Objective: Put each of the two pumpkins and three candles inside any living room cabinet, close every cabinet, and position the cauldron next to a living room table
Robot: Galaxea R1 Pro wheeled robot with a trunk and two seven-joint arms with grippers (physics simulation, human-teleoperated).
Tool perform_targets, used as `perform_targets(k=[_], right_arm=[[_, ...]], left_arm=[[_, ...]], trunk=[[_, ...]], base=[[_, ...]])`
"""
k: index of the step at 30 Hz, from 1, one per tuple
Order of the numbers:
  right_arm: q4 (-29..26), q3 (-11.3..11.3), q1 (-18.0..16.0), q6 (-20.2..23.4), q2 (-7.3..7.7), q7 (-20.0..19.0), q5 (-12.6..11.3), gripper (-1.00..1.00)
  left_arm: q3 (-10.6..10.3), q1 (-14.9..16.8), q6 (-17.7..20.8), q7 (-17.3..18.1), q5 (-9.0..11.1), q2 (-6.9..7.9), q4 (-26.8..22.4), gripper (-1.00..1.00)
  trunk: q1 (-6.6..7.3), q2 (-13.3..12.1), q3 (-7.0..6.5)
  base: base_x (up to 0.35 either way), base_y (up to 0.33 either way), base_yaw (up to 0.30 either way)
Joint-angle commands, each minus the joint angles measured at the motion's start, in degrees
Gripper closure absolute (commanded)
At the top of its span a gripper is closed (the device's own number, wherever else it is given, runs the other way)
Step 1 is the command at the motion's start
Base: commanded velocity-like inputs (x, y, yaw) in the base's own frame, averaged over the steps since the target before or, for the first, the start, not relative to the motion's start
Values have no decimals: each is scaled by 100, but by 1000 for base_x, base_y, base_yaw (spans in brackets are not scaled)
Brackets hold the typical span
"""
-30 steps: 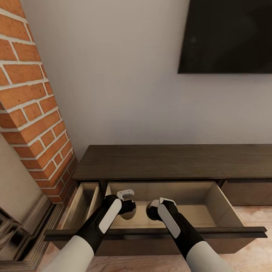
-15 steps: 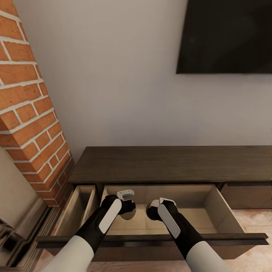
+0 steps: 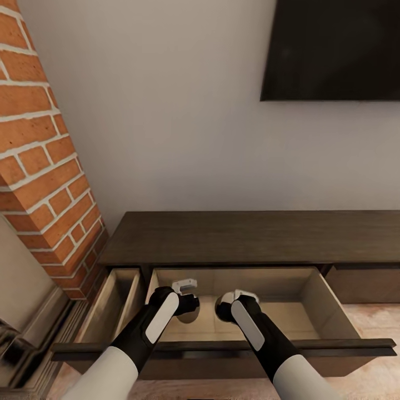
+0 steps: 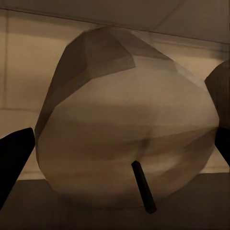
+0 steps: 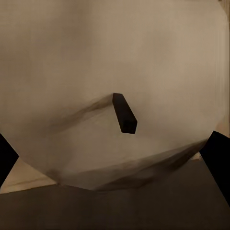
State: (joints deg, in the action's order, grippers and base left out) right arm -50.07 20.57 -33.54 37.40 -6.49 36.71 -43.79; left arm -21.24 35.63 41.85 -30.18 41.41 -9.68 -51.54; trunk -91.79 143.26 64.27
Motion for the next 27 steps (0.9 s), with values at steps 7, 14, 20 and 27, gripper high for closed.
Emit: perform_targets(k=[7,14,20,27], right_arm=[[-1,17,-4,-255,-15,55,215,100],[-3,17,-7,-400,-18,55,238,100],[-3,17,-8,-409,-19,55,235,100],[-3,17,-4,-409,-23,48,222,100]], left_arm=[[-12,4,-277,-66,49,1,48,100],[-12,3,-442,-67,34,8,56,100],[-6,2,-450,-67,48,9,54,100],[-5,0,-450,-67,52,10,41,100]], trunk=[[-16,12,161],[-34,22,316],[-50,30,449],[-55,32,493]], base=[[0,0,0],[0,0,0],[0,0,0],[0,0,0]])
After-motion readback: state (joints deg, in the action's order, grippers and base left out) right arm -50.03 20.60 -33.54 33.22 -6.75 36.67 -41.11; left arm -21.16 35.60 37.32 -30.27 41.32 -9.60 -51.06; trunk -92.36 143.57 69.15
